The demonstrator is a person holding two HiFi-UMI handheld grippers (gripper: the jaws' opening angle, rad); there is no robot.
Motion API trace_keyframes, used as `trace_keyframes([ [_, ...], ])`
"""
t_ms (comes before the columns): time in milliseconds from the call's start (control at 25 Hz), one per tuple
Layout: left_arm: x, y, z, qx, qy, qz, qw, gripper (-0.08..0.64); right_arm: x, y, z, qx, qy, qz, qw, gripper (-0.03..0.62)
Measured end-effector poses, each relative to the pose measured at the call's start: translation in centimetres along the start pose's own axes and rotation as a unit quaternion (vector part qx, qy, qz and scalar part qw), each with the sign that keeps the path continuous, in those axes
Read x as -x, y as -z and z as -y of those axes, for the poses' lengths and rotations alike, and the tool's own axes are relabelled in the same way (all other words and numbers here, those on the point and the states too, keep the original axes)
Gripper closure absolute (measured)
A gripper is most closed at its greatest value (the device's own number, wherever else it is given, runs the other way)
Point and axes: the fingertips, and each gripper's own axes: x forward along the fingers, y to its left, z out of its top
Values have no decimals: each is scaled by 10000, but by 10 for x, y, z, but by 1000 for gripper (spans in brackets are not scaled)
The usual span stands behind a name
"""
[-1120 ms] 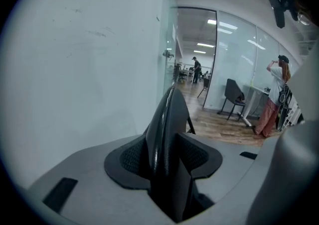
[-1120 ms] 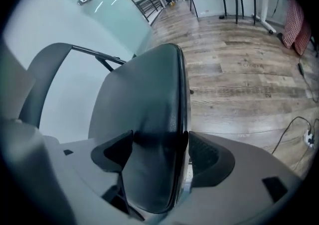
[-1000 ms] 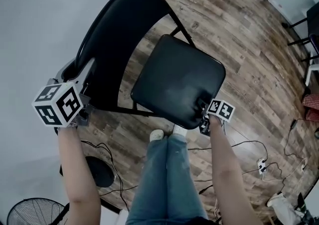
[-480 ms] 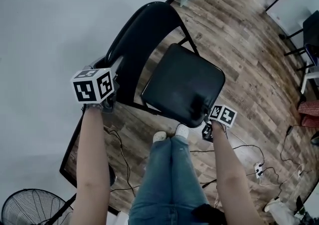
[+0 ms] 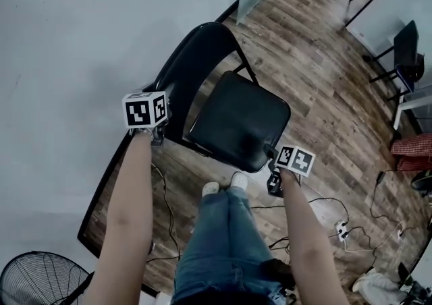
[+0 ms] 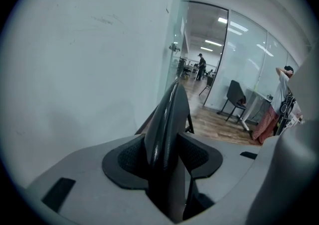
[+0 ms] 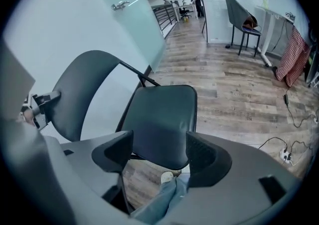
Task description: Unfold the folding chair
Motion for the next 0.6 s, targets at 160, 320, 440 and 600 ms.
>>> trace_keyframes([
  [160,15,-4,0,-466,-443,-211,9977,341,38,-12,-18,56,-98,152,9998,263],
  [320,41,-16,8,-743,-480,-259,9957,316,71,-19,-27,53,-166,255,9995,264],
  [440,60,-27,14,-798,-411,-159,9958,316,90,-23,-34,66,-211,305,9993,263],
  [600,83,-42,26,-770,-266,66,9967,316,116,-29,-46,421,-204,348,9983,264],
])
